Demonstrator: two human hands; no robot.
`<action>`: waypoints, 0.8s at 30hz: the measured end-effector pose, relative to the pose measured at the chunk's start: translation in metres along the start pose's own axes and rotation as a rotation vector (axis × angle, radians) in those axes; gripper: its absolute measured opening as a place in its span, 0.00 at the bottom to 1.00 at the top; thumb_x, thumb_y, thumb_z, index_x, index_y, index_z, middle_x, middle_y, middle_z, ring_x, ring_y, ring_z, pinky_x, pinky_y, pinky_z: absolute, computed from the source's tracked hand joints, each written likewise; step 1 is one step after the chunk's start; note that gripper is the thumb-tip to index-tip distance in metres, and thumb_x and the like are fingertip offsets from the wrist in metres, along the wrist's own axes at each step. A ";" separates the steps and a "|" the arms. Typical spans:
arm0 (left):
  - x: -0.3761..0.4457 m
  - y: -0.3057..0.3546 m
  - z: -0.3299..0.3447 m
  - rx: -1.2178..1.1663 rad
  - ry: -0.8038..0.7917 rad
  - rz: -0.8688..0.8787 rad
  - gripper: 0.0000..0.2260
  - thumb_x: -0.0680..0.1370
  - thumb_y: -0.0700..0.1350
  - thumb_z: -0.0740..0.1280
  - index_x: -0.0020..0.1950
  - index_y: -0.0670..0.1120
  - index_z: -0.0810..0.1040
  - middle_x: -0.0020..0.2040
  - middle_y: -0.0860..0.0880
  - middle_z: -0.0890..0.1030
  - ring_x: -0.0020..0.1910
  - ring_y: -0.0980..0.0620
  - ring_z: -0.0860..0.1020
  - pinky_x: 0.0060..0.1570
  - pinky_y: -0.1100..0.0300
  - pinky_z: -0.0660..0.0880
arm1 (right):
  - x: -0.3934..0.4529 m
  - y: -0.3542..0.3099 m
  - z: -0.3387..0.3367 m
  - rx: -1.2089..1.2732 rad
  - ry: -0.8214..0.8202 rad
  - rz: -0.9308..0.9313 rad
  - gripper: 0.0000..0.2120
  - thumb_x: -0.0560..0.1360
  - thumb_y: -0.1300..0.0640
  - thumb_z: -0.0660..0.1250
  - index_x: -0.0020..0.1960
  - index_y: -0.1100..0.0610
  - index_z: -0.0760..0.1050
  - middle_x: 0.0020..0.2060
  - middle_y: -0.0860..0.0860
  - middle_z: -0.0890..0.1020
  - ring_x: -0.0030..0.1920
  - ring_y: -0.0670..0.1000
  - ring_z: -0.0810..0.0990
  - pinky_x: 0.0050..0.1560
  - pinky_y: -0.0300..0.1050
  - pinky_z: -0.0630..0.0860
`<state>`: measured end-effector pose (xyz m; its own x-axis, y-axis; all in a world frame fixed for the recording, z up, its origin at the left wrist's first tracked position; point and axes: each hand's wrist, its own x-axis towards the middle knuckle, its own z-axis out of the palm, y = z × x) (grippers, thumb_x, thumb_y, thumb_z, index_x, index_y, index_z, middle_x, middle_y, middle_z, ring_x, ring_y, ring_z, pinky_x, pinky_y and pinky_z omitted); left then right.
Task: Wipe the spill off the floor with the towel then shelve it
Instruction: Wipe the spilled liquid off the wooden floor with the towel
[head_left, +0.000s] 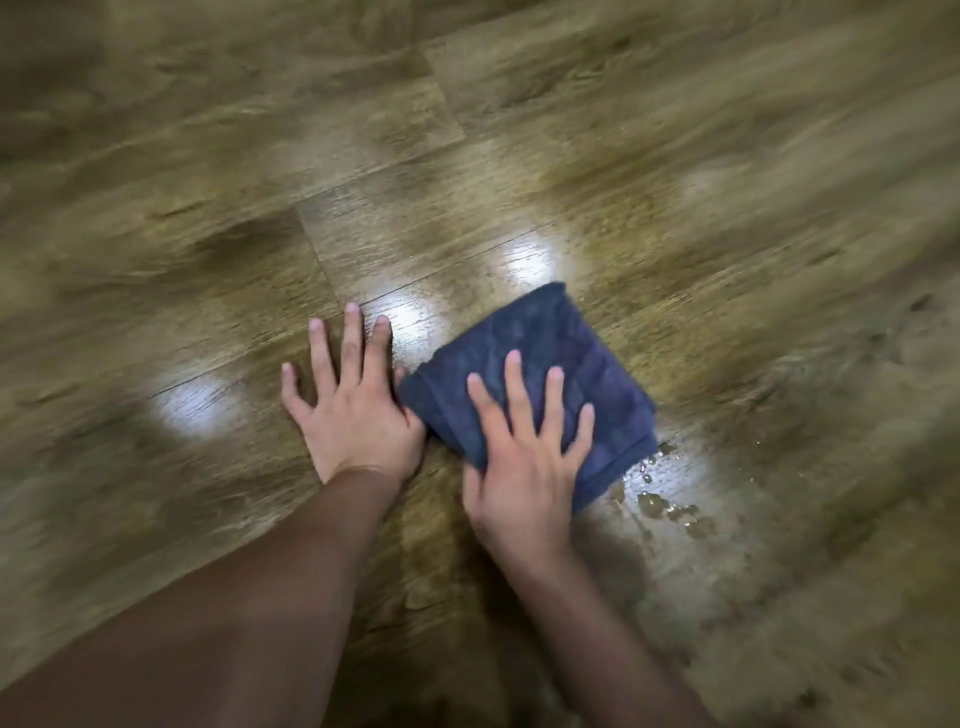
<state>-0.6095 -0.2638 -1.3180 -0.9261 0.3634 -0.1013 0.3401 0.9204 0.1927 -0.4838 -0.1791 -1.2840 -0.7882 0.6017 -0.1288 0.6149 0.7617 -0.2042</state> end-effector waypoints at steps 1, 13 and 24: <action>0.000 -0.001 0.000 0.002 -0.005 0.002 0.24 0.83 0.52 0.54 0.80 0.57 0.59 0.83 0.55 0.52 0.82 0.48 0.46 0.75 0.36 0.47 | -0.014 -0.003 0.004 -0.006 -0.025 0.012 0.40 0.69 0.48 0.70 0.79 0.43 0.60 0.82 0.49 0.53 0.80 0.62 0.49 0.74 0.73 0.48; 0.000 0.004 -0.002 -0.002 0.010 -0.009 0.27 0.79 0.56 0.49 0.79 0.57 0.62 0.83 0.57 0.52 0.82 0.49 0.46 0.76 0.36 0.47 | 0.120 0.099 -0.033 -0.069 -0.004 0.082 0.36 0.73 0.48 0.66 0.78 0.40 0.57 0.81 0.44 0.51 0.80 0.61 0.50 0.73 0.71 0.51; 0.001 0.000 -0.002 -0.026 0.035 -0.003 0.26 0.80 0.54 0.52 0.79 0.56 0.62 0.83 0.55 0.54 0.82 0.48 0.47 0.75 0.35 0.47 | 0.076 0.066 -0.022 0.035 0.035 0.083 0.34 0.73 0.50 0.66 0.77 0.40 0.60 0.81 0.42 0.52 0.81 0.60 0.46 0.76 0.70 0.44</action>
<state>-0.6108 -0.2636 -1.3160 -0.9322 0.3555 -0.0678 0.3338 0.9171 0.2180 -0.5023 -0.0775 -1.2859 -0.7329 0.6709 -0.1128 0.6763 0.7005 -0.2280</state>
